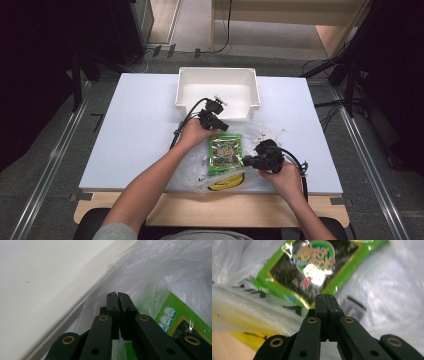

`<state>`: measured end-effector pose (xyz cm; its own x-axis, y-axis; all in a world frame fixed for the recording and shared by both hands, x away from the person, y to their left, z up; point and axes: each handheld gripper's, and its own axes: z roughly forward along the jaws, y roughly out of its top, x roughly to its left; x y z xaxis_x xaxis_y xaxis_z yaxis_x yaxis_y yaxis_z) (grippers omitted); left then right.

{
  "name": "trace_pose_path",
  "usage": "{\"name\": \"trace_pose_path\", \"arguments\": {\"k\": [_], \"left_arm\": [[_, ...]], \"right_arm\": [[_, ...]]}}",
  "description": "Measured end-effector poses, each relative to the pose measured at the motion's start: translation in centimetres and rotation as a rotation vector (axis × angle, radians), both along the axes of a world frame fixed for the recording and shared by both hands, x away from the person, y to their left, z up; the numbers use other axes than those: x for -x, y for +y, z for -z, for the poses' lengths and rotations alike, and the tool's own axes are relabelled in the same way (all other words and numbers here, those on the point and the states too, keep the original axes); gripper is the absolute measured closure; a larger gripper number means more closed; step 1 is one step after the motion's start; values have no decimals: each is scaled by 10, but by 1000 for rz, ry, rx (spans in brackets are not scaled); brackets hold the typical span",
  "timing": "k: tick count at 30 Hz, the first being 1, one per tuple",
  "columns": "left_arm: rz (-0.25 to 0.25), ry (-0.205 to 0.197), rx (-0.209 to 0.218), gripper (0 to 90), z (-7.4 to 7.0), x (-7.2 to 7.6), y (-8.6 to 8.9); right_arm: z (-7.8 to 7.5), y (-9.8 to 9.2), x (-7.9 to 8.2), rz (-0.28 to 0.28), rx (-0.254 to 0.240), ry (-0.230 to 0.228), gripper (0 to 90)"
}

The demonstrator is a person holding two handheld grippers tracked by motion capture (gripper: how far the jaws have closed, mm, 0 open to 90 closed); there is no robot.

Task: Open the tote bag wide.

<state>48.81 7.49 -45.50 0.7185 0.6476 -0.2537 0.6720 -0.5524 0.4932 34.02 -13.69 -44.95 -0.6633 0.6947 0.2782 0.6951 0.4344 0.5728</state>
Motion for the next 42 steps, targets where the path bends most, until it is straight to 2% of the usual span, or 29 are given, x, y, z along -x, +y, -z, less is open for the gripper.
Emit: {"name": "trace_pose_path", "arguments": {"k": [8,17,23,27,30,31,33,36,42], "left_arm": [[-7,3,0,886,0,0,-1],[-26,-9,13,886,1,-2,-1],[-26,-21,13,874,1,-2,0],[-34,-11,33,850,2,-2,2],[-21,2,44,835,2,-2,2],[-22,2,44,824,1,-2,3],[-28,9,73,800,-1,-3,5],[-18,11,82,753,-6,-1,7],[-13,25,109,599,-19,3,14]], "right_arm": [[9,-11,19,5,5,24,900],[14,-12,29,-5,14,22,900],[17,-9,38,-30,14,38,900],[19,-8,41,-60,-12,43,900],[18,-7,41,-71,-1,32,898],[18,-6,41,-70,0,35,888],[16,-7,40,-70,0,26,874],[13,-8,39,-70,-10,8,860],[6,-12,37,-50,-28,-16,811]]}}
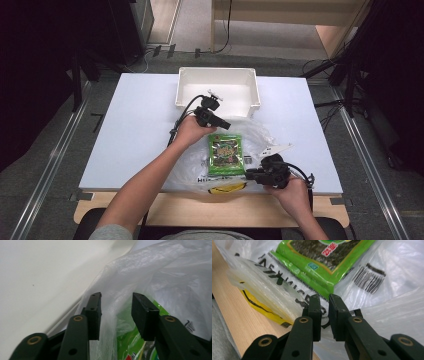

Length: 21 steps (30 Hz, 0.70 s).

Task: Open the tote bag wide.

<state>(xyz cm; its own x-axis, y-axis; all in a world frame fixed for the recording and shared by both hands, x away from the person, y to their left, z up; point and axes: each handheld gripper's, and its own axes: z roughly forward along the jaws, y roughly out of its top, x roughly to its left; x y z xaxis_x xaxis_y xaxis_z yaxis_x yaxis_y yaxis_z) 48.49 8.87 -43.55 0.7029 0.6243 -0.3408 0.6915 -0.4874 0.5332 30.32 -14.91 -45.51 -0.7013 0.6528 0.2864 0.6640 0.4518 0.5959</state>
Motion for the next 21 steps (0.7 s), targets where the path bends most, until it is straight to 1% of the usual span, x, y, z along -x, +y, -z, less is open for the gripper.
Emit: {"name": "trace_pose_path", "arguments": {"k": [1,3,6,8,10,11,14,15,17,20,21], "left_arm": [[6,-5,3,576,-2,1,1],[4,-11,15,547,-8,3,4],[15,-19,26,510,-17,8,6],[21,-26,35,492,-22,11,7],[25,-26,36,458,-27,15,9],[28,-21,37,440,-29,16,10],[38,-29,48,417,-36,23,12],[43,-31,50,408,-38,24,13],[50,-38,53,398,-40,29,15],[55,-40,42,393,-42,37,21],[53,-38,40,390,-42,39,23]], "right_arm": [[-1,-2,-1,2,-12,-5,805],[-3,-3,-3,11,-22,1,792],[-6,-3,-6,15,-22,-9,766],[-9,-2,-8,20,-18,-19,738],[-11,-1,-11,19,-11,-34,712],[-13,0,-12,27,-11,-38,692],[-16,2,-18,29,-26,-53,631],[-17,3,-20,34,-28,-57,601],[-19,5,-24,35,-30,-63,571],[-22,7,-30,31,-34,-74,554],[-23,9,-34,37,-32,-62,560]]}}
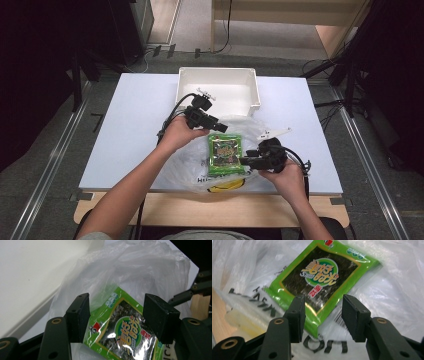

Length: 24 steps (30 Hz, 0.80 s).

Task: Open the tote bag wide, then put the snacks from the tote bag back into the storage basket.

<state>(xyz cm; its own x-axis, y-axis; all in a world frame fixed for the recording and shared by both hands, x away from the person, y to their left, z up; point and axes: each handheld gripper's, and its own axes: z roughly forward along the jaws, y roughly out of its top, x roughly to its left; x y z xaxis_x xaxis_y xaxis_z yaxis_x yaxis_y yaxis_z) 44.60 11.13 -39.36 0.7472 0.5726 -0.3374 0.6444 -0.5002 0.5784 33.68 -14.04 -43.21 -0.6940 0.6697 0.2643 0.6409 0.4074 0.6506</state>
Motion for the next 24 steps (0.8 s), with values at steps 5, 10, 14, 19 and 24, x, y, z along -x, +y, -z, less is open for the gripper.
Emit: {"name": "trace_pose_path", "arguments": {"k": [5,10,14,19,24], "left_arm": [[5,12,9,396,5,12,8],[5,2,7,393,8,21,14],[3,12,20,392,11,31,19],[-10,8,45,394,13,40,25],[-13,14,62,392,12,43,29]], "right_arm": [[-1,6,-15,22,1,10,567],[1,11,-27,38,-11,26,562],[4,12,-38,62,-15,33,569],[9,10,-42,78,-14,41,566],[10,9,-39,92,4,32,554]]}}
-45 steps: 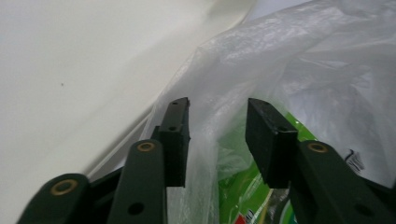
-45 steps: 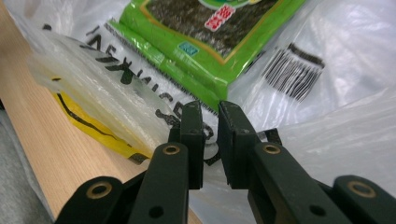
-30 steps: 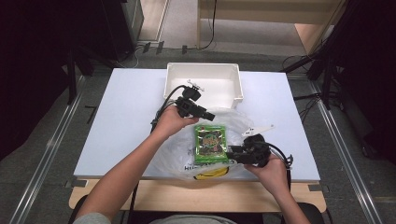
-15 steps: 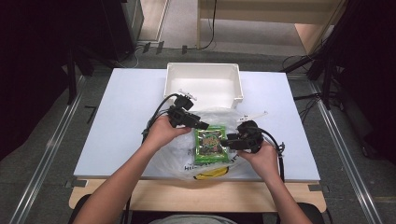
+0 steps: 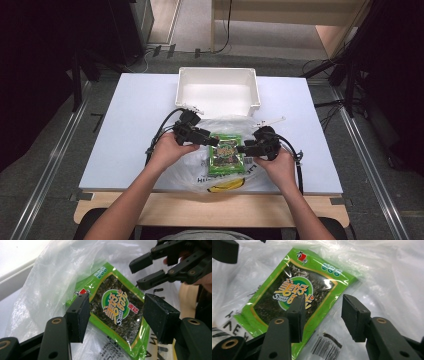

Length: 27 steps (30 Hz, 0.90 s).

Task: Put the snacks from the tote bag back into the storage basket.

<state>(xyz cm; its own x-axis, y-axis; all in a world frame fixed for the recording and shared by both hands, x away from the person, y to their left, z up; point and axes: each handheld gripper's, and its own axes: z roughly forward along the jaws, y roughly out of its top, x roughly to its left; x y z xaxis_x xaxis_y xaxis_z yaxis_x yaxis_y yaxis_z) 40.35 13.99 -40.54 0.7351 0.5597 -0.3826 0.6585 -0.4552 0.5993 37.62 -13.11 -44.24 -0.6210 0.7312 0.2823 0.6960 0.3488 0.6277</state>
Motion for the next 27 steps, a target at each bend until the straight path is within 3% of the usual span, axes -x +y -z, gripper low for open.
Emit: {"name": "trace_pose_path", "arguments": {"k": [7,12,20,25,27], "left_arm": [[6,-38,-12,440,0,10,4],[-7,-17,8,446,4,14,9],[-21,-9,-7,448,14,23,12],[1,-6,-31,538,20,31,9],[9,-8,-31,650,23,33,7]], "right_arm": [[2,-3,5,0,-16,11,523],[3,-3,11,-4,-17,4,483],[4,-2,14,-14,-6,-5,454],[6,-1,13,-16,2,3,449],[6,0,13,-16,0,3,448]]}}
